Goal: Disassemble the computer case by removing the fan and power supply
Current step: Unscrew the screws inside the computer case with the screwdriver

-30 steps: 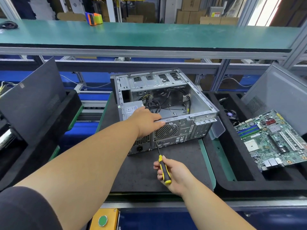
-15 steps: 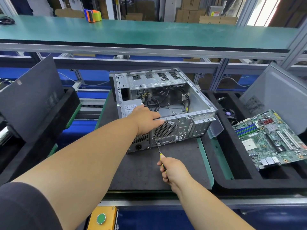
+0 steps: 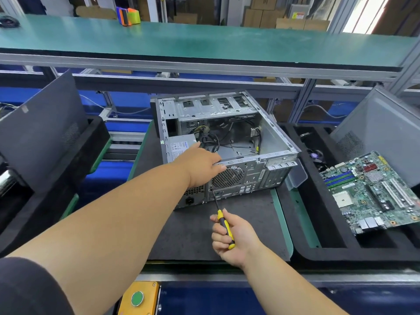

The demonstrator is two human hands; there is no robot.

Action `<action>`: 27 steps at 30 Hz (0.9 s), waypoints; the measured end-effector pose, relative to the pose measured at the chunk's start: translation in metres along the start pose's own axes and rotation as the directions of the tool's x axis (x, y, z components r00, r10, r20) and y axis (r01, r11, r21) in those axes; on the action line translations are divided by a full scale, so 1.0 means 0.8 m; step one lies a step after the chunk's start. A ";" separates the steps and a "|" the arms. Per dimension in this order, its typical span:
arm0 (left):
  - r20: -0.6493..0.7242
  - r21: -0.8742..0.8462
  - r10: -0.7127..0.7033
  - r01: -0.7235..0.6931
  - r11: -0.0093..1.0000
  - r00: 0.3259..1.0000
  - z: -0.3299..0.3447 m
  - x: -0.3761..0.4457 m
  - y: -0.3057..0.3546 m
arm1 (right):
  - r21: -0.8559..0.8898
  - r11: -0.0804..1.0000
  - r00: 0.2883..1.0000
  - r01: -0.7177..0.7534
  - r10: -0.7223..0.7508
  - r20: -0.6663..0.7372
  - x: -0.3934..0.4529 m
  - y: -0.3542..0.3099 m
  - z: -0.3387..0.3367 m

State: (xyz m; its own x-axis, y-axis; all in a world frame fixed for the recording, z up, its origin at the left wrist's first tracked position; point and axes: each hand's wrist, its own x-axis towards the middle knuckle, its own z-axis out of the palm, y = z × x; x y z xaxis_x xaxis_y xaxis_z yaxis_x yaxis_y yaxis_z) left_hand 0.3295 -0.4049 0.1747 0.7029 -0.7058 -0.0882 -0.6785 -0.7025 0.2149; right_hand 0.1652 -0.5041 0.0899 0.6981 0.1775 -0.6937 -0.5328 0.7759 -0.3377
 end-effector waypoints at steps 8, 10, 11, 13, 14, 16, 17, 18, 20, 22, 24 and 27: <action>-0.015 0.086 0.097 -0.096 0.992 0.995 0.003 0.006 -0.003 | -0.429 0.902 0.951 0.054 -0.178 -0.254 -0.001 0.006 0.025; -0.014 0.084 0.116 -0.114 0.990 0.993 0.005 0.008 -0.005 | -0.599 0.800 0.907 0.017 -0.265 -0.328 -0.002 0.006 0.033; -0.022 0.077 0.117 -0.115 0.990 0.993 0.006 0.009 -0.006 | -0.646 0.763 0.894 0.021 -0.304 -0.330 -0.001 0.006 0.036; -0.049 0.070 0.124 -0.120 0.990 0.991 0.007 0.009 -0.007 | -0.652 0.758 0.891 0.017 -0.308 -0.334 0.000 0.005 0.037; -0.057 0.068 0.127 -0.123 0.990 0.990 0.007 0.009 -0.007 | -0.614 0.789 0.903 0.004 -0.267 -0.337 -0.001 0.004 0.035; -0.054 0.058 0.126 -0.122 0.991 0.991 0.007 0.010 -0.008 | -0.470 0.883 0.944 0.015 -0.167 -0.284 -0.002 0.004 0.025; -0.046 0.048 0.120 -0.118 0.992 0.992 0.007 0.011 -0.009 | -0.381 0.924 0.963 0.024 -0.123 -0.239 -0.003 0.003 0.020; -0.034 0.033 0.110 -0.109 0.993 0.993 0.006 0.011 -0.009 | -0.307 0.952 0.977 0.024 -0.088 -0.195 -0.004 0.003 0.015; 0.000 0.002 0.088 -0.088 0.996 0.996 0.004 0.009 -0.007 | -0.227 0.974 0.991 0.027 -0.056 -0.125 -0.003 0.002 0.006; 0.027 -0.026 0.066 -0.066 0.998 0.997 0.002 0.006 -0.005 | -0.208 0.978 0.995 0.034 -0.053 -0.089 -0.003 0.001 0.002; 0.026 -0.036 0.046 -0.045 0.998 0.999 0.000 0.004 -0.003 | -0.219 0.975 0.995 0.032 -0.052 -0.084 -0.003 0.000 0.001; 0.032 -0.025 0.035 -0.034 0.999 0.999 -0.005 0.011 0.000 | -0.218 0.976 0.994 0.016 -0.039 -0.102 -0.003 0.000 0.002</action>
State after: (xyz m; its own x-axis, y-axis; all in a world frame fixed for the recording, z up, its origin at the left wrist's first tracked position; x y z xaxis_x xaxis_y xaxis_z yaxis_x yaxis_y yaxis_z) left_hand 0.3366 -0.4110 0.1782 0.6713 -0.7327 -0.1120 -0.6966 -0.6753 0.2422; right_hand 0.1639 -0.5037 0.0924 0.6661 0.0842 -0.7411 -0.6129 0.6281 -0.4794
